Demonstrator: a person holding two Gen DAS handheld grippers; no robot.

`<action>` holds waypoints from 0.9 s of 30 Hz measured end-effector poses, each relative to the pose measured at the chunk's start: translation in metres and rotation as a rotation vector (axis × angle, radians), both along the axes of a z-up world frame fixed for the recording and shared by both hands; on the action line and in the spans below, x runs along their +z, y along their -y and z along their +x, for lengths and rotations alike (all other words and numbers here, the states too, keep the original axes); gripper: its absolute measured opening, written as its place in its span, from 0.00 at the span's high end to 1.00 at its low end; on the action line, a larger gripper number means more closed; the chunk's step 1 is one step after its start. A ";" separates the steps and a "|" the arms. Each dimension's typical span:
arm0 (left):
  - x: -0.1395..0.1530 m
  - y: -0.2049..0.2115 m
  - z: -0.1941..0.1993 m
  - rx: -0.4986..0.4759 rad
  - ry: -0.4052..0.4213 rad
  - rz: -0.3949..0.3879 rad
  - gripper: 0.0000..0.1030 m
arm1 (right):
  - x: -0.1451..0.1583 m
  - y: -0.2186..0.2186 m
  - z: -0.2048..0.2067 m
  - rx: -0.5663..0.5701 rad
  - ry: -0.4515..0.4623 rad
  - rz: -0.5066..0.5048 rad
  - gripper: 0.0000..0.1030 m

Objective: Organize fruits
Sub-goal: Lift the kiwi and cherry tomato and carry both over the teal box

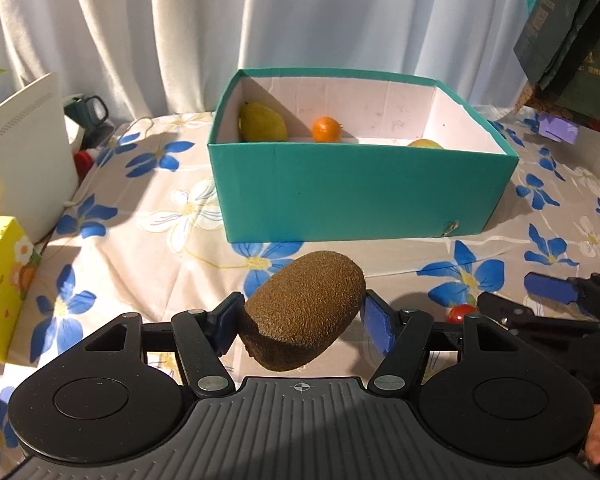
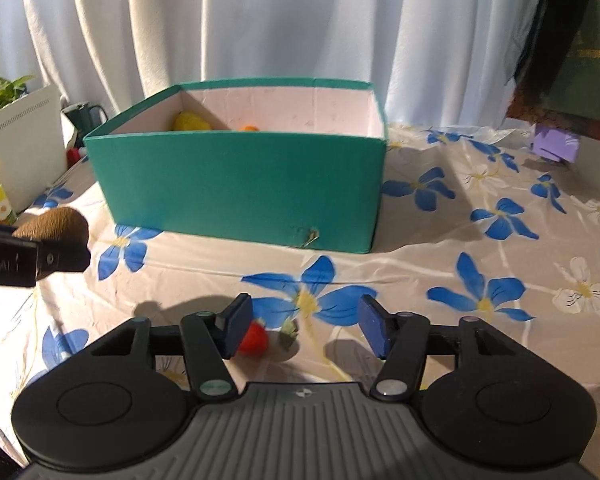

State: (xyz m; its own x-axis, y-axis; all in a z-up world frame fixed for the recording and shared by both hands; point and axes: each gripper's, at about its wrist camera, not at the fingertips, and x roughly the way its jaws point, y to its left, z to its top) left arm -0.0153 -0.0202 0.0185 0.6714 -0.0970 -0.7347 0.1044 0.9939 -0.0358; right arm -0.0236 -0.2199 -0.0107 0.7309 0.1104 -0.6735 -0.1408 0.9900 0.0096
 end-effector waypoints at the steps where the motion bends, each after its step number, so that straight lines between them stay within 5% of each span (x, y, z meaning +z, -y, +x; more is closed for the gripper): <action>1: 0.000 -0.002 0.000 0.003 -0.003 -0.002 0.33 | -0.003 -0.005 0.000 0.015 -0.009 -0.005 0.48; 17: -0.001 -0.013 -0.006 0.019 -0.015 -0.016 0.33 | -0.025 -0.026 0.012 0.067 -0.097 -0.009 0.74; 27: 0.013 -0.005 0.008 0.026 0.008 0.005 0.33 | 0.005 -0.016 0.005 0.039 0.005 -0.010 0.74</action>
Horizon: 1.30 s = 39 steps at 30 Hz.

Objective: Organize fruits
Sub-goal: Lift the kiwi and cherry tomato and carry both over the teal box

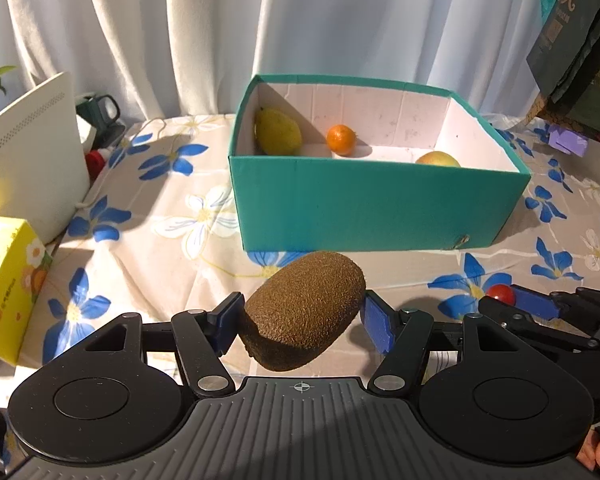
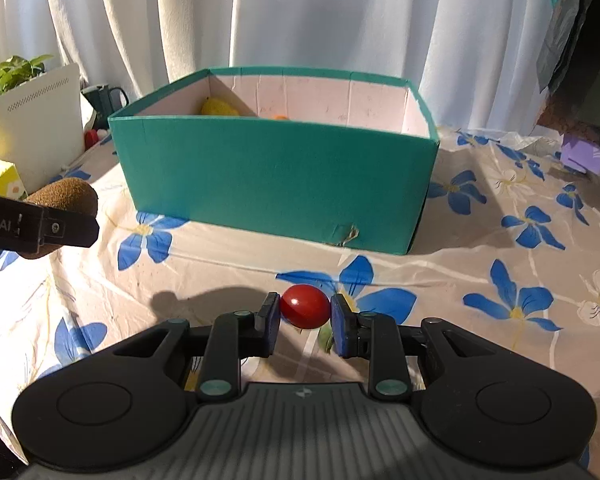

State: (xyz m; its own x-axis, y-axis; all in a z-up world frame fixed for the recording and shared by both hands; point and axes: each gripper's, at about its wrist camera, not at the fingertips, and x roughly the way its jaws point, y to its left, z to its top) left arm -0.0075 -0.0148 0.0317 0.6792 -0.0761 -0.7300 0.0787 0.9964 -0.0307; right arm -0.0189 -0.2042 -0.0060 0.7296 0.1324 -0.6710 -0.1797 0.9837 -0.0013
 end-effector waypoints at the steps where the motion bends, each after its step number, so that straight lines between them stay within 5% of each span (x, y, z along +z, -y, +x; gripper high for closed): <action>1: 0.003 0.002 0.002 0.002 0.008 0.004 0.33 | 0.005 0.002 0.000 -0.007 0.016 0.003 0.74; 15: 0.035 0.028 0.050 0.046 0.112 0.083 0.33 | 0.055 0.035 0.004 -0.129 0.193 0.024 0.74; 39: 0.036 0.044 0.083 0.051 0.124 0.118 0.33 | 0.070 0.047 0.006 -0.130 0.265 0.043 0.74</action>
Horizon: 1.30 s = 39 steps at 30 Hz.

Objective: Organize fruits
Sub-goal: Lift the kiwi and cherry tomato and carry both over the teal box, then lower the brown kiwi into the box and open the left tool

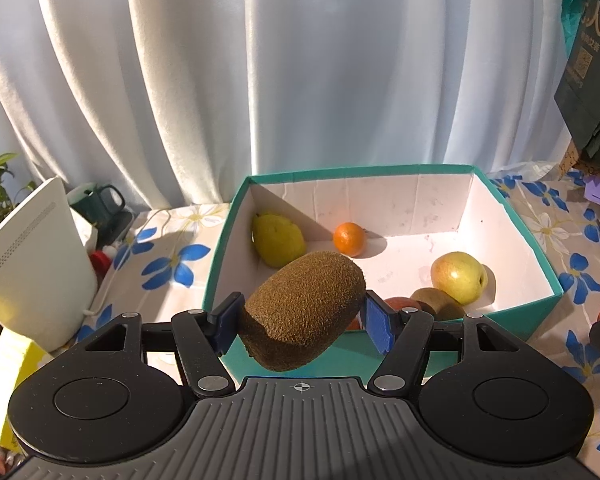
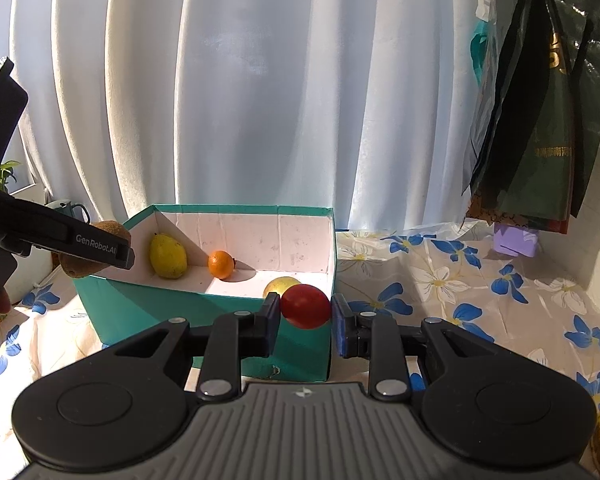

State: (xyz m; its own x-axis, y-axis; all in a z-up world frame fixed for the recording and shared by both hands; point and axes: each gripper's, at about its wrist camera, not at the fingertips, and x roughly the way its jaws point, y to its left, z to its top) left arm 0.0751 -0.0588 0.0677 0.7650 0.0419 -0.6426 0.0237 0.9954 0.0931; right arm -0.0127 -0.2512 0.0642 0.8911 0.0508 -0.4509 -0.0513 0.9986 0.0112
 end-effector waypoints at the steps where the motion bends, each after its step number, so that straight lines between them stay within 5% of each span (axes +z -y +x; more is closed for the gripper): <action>1: -0.001 0.000 0.002 0.001 -0.001 0.000 0.33 | 0.000 0.001 0.000 -0.002 0.000 0.003 0.74; 39: -0.065 0.003 0.093 0.067 -0.139 0.002 0.33 | 0.005 0.006 0.005 -0.033 0.021 -0.008 0.74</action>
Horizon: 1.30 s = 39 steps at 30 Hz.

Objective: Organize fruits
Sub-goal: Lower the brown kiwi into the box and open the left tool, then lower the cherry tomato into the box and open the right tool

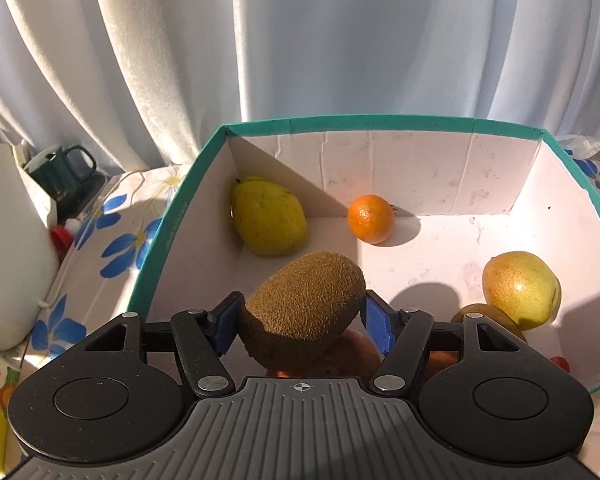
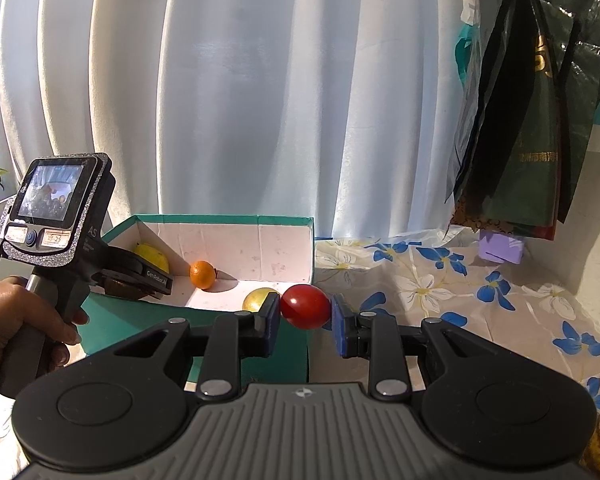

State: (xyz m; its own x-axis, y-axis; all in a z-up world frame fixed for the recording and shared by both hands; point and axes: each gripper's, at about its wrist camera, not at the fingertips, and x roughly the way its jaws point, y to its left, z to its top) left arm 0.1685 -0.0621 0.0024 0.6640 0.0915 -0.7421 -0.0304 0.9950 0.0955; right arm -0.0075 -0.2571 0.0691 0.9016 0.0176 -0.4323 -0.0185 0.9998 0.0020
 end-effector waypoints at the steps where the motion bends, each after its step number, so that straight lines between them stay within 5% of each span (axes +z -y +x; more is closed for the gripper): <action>1: -0.001 -0.002 0.001 0.007 -0.004 -0.003 0.33 | 0.000 -0.001 0.000 0.002 0.002 -0.001 0.74; 7: 0.000 -0.003 -0.001 0.001 -0.002 -0.014 0.31 | 0.000 -0.003 0.004 0.021 0.012 -0.008 0.74; 10: 0.009 -0.004 -0.009 -0.005 0.057 -0.008 0.09 | 0.001 -0.005 0.007 0.023 0.013 -0.012 0.74; 16: 0.035 -0.020 -0.031 -0.002 0.141 -0.057 0.06 | 0.000 -0.006 0.011 0.025 0.013 -0.018 0.74; 21: 0.057 -0.044 -0.086 0.060 0.207 -0.081 0.00 | 0.000 -0.010 0.017 0.040 0.024 -0.022 0.74; 25: 0.055 -0.059 -0.121 0.087 0.185 -0.149 0.00 | -0.001 -0.014 0.026 0.047 0.022 -0.021 0.74; 39: 0.034 -0.076 -0.140 0.207 0.061 -0.102 0.00 | -0.029 -0.032 0.071 0.066 -0.064 -0.024 0.74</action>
